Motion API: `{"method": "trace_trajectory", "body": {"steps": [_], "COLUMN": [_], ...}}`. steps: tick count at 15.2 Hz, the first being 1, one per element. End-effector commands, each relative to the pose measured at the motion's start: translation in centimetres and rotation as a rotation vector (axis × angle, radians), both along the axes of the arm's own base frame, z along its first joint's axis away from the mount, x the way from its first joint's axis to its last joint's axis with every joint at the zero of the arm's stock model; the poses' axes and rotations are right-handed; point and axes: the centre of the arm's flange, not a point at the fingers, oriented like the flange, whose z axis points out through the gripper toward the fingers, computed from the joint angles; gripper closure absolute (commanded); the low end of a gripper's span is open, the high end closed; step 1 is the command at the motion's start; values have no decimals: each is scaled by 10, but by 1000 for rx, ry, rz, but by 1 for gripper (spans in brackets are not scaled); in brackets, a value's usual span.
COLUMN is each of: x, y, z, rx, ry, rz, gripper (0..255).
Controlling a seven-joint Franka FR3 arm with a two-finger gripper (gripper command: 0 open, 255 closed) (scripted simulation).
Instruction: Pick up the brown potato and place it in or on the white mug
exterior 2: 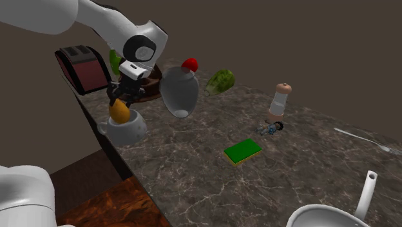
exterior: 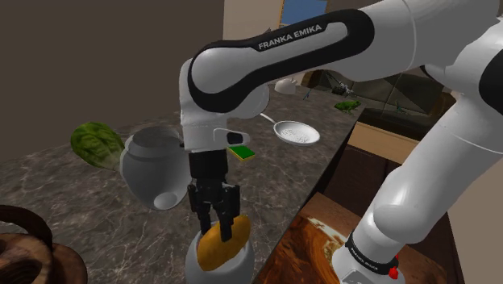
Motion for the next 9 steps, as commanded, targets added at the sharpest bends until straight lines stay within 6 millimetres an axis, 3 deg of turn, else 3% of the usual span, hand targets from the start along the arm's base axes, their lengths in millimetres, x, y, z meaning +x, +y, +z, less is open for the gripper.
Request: {"method": "trace_trajectory", "body": {"steps": [1, 2, 3, 8, 9], "x": [5, 5, 7, 5, 11], "y": [-17, -17, -18, -17, -18], "z": [-14, -14, -7, -14, -2], "rx": [-145, -145, -147, -145, -145], "ry": [-64, -64, -64, -64, -64], "rz": [97, 97, 93, 97, 97], "gripper": [255, 255, 0, 0, 0]}}
